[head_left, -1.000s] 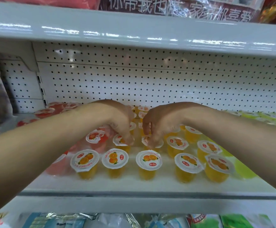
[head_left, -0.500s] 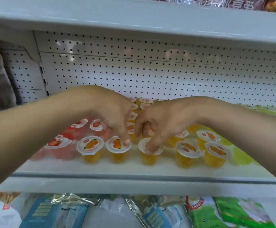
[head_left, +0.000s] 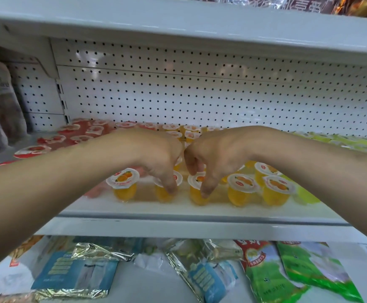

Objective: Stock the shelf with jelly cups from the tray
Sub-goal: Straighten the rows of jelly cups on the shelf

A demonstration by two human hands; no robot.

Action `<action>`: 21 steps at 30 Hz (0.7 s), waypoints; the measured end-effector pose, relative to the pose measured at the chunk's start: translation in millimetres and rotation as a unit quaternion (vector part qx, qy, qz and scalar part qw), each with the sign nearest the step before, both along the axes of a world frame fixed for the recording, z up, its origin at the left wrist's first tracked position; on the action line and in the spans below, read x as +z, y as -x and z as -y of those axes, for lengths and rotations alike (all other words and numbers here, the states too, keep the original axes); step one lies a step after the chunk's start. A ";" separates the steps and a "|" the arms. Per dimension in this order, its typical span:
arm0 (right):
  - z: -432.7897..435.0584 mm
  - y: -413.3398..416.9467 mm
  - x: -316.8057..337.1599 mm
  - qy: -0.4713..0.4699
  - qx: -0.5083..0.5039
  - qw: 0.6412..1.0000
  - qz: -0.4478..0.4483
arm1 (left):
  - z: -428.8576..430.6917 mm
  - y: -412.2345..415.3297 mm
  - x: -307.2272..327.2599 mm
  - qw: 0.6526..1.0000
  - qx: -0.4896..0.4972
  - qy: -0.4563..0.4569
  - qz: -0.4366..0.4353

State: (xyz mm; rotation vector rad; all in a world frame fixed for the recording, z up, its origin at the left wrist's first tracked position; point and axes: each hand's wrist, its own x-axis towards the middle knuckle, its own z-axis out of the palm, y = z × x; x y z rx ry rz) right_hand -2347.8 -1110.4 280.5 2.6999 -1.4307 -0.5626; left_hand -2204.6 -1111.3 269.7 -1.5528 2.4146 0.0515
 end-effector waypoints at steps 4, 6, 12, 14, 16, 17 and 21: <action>-3.4 7.6 0.0 -0.007 -0.008 1.000 0.011 | -2.0 2.6 -3.5 1.000 0.001 0.002 -0.008; -4.0 9.1 -1.0 -0.013 -0.011 1.000 0.021 | -3.0 2.6 -1.2 1.000 0.009 -0.007 -0.016; -3.6 7.0 11.2 0.039 -0.018 0.991 0.128 | -3.1 -27.6 28.8 0.997 0.077 0.013 -0.019; -4.9 0.8 9.9 0.060 -0.008 0.985 0.160 | -3.6 -42.4 29.8 0.995 0.104 0.007 -0.003; -6.7 -7.6 1.9 0.057 0.003 0.985 0.162 | -2.8 -51.7 23.1 0.993 0.113 -0.005 0.018; -6.9 -11.9 -3.2 0.055 0.009 0.987 0.152 | -2.6 -54.3 19.0 0.993 0.112 -0.010 0.028; -4.8 -26.3 -15.9 0.056 0.026 0.991 0.115 | -1.8 -57.2 6.9 0.994 0.104 -0.023 0.034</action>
